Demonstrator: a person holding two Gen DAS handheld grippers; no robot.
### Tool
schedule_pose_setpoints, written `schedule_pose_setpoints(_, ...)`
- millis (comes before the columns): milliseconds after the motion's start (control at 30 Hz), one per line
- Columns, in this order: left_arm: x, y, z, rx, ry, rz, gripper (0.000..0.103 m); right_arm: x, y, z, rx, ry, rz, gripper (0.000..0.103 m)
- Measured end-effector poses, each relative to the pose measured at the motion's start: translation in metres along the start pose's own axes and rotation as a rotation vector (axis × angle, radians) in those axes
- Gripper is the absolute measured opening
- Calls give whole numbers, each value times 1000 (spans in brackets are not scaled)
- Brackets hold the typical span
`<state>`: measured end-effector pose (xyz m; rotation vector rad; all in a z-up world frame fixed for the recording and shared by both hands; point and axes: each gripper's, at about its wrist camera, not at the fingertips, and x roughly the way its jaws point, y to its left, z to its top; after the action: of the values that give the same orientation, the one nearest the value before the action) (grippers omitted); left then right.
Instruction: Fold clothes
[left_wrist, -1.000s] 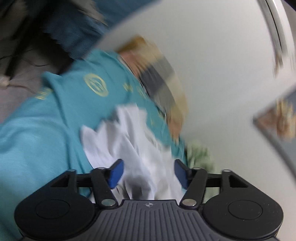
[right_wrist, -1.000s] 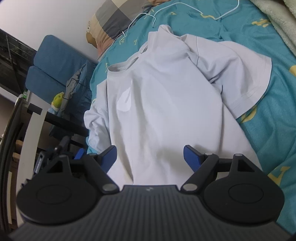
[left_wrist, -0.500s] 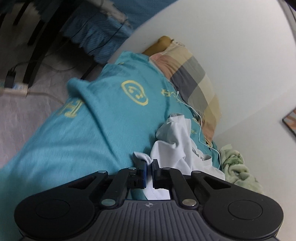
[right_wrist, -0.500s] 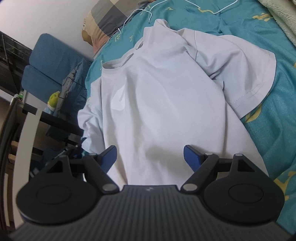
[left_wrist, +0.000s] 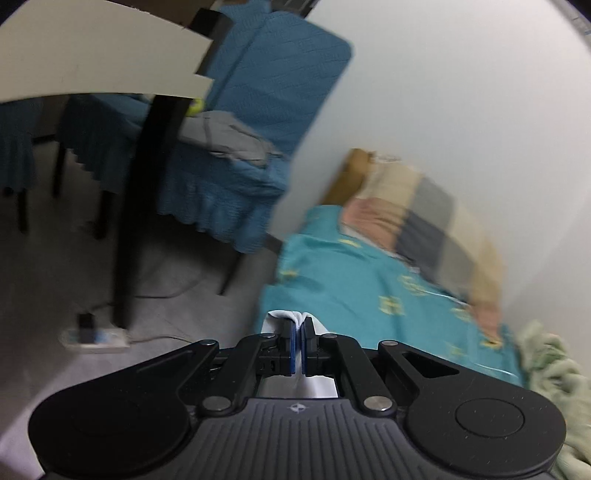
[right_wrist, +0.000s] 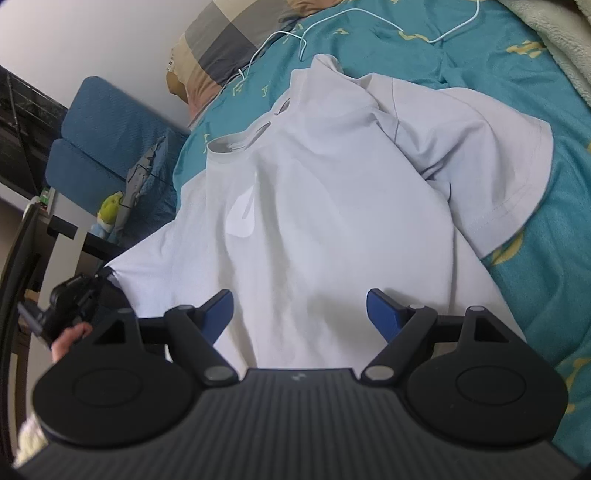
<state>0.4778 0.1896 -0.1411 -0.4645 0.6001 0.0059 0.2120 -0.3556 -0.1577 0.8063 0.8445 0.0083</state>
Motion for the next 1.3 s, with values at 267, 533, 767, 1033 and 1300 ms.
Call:
schedule_pose_setpoints(267, 36, 28, -29, -106, 152, 22, 28, 12, -3, 4, -36, -7, -27, 81)
schedule_pose_setpoints(533, -89, 35, -108, -96, 339, -107, 40, 0, 3, 2, -92, -22, -14, 81)
schedule_pose_setpoints(767, -180, 18, -181, 73, 685, -147, 49, -33, 9, -5, -157, -59, -11, 81)
schedule_pose_setpoints(1033, -214, -2, -228, 334, 935, -76, 57, -80, 1, -14, -160, -123, -21, 81)
schedule_pose_setpoints(1300, -251, -17, -228, 434, 986, -70, 2, -81, -11, -12, -146, -127, -65, 81)
